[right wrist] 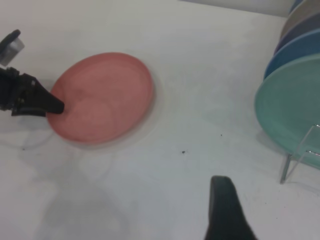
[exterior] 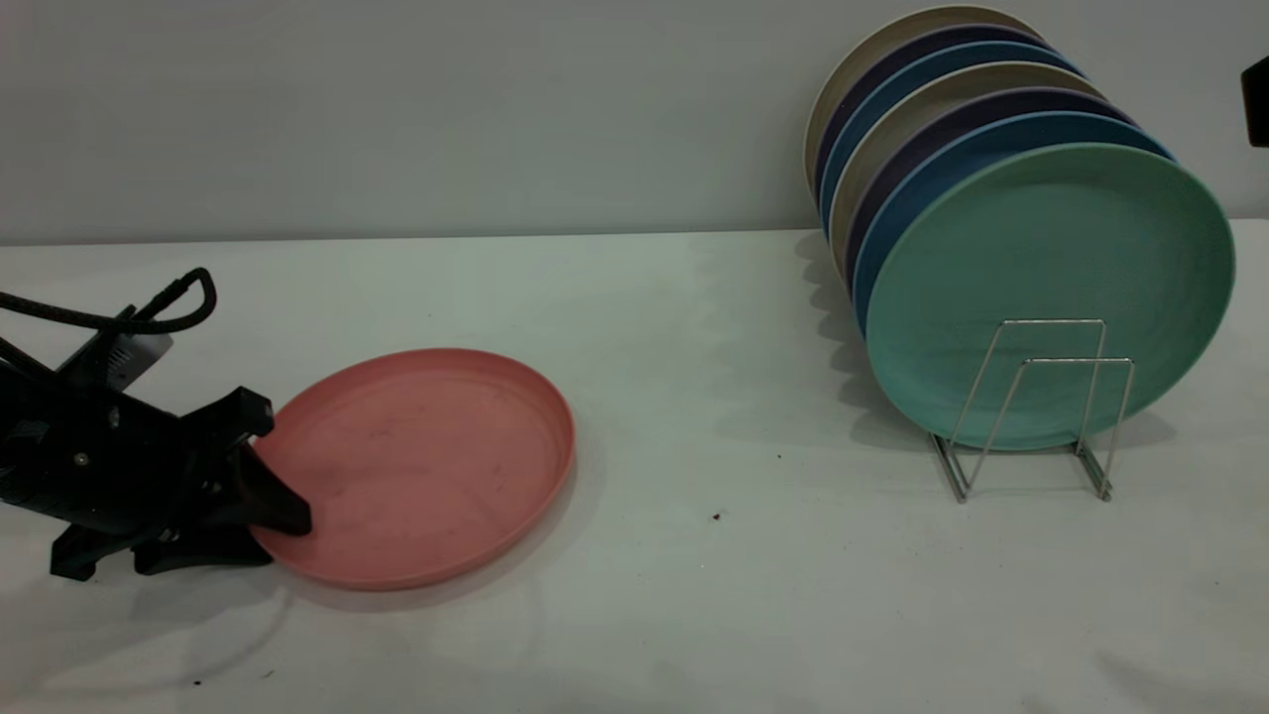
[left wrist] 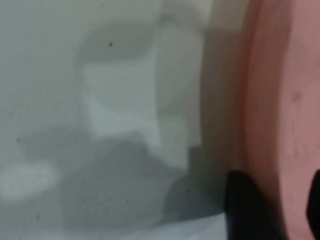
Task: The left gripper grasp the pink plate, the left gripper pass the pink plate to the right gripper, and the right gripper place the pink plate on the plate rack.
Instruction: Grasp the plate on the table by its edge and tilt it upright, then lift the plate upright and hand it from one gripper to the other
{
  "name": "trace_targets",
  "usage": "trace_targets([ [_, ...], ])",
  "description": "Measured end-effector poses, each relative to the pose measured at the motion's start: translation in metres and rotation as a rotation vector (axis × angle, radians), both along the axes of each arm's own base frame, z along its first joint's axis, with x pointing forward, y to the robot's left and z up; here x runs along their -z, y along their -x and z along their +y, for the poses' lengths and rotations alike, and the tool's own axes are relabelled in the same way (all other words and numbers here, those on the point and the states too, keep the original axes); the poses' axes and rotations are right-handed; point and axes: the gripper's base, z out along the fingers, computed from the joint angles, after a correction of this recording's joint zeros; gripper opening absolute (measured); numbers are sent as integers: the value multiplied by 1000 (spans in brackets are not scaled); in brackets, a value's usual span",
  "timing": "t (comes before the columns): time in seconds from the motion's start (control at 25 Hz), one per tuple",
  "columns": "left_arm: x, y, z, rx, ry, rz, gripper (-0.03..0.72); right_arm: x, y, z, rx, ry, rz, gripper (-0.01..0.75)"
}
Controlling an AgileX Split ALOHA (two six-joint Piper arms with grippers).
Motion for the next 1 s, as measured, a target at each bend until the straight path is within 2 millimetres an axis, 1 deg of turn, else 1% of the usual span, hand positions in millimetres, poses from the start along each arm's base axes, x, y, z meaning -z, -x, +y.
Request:
trace_targets([
  [0.04,0,0,0,0,0,1,259,0,0,0,1,-2,0,479],
  [0.16,0,-1,1,-4,-8,1,84,-1,0,1,3,-22,4,479],
  [0.24,0,-3,2,-6,-21,-3,28,-1,1,3,-14,-40,18,479],
  [0.4,-2,-11,4,-5,-43,-26,16,-1,5,8,-57,-100,56,479],
  [0.56,-10,-21,2,7,-10,-75,15,6,-1,11,-59,-132,111,480],
  [0.68,-22,-27,0,19,17,-123,15,17,-10,12,-55,-144,176,480],
  [0.8,-40,-31,-1,38,25,-183,15,30,-20,14,-57,-157,227,480],
  [1.0,-65,-34,-6,79,70,-271,15,53,-43,18,-55,-209,266,480],
])
